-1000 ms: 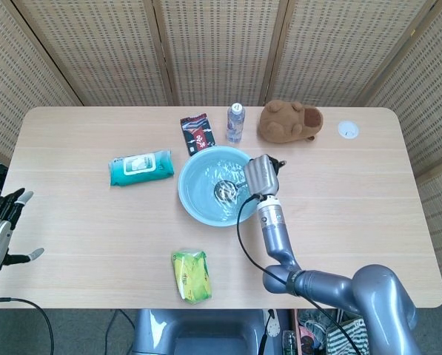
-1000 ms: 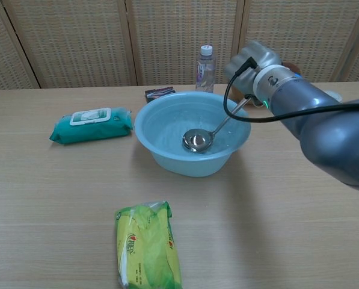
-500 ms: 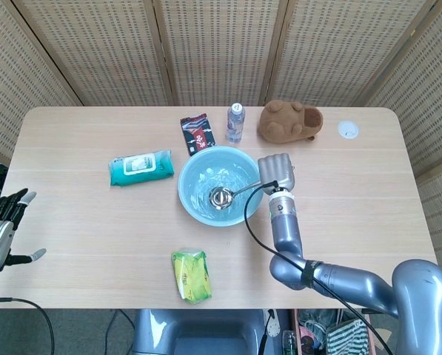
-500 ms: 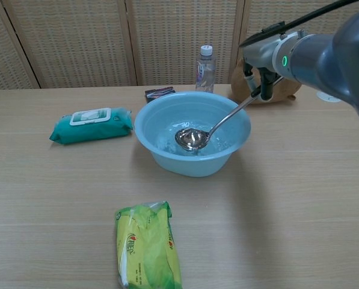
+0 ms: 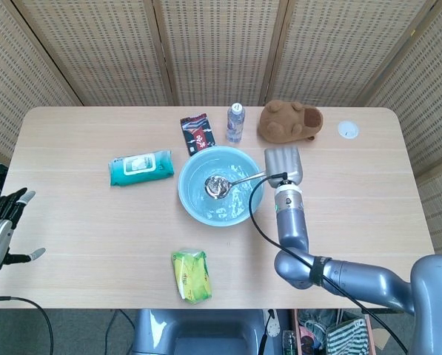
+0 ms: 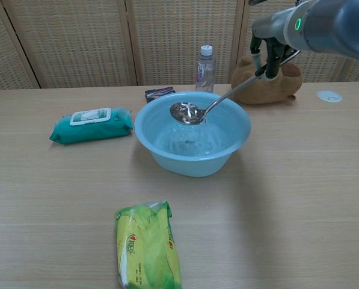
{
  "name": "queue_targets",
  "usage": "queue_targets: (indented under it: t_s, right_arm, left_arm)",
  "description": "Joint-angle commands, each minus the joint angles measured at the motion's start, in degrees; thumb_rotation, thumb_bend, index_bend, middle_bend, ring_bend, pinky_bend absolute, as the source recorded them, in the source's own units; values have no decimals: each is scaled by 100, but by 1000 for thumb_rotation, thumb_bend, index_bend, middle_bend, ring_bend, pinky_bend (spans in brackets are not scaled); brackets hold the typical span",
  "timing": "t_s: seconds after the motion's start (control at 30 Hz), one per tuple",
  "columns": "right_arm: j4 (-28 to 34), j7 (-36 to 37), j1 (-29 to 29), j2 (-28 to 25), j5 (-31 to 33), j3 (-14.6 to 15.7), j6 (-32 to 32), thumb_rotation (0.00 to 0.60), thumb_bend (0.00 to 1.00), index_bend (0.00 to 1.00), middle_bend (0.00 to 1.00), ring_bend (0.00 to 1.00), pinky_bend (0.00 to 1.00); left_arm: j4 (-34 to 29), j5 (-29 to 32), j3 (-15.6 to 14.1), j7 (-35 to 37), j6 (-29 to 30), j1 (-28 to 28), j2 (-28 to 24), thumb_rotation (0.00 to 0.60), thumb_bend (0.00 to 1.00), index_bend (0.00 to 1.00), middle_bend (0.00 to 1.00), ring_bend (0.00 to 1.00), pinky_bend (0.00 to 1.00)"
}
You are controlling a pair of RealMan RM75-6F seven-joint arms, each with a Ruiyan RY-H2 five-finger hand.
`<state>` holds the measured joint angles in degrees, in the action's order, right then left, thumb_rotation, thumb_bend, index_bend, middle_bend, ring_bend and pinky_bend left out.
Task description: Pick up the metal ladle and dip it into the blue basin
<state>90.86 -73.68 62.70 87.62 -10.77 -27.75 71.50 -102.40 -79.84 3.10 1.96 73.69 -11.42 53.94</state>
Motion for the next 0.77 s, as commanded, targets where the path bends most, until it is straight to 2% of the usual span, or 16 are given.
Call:
queue_targets:
  t_s: [0.03, 0.37, 0.77]
  right_arm:
    - [90, -74, 74, -94, 5, 118, 172, 600, 846, 754, 1000, 948, 1000]
    - [113, -301, 276, -171, 164, 308, 490, 600, 846, 755, 1000, 949, 1000]
    - [135, -571, 513, -256, 621, 274, 669, 600, 847, 756, 1000, 949, 1000]
  left_arm:
    - [18, -47, -17, 39, 3, 0, -10, 600, 0, 0, 0, 0, 0]
    - [86, -41, -16, 184, -49, -23, -45, 600, 0, 0, 0, 0, 0]
    - [98, 55, -22, 68, -201, -102, 8, 600, 0, 0, 0, 0, 0]
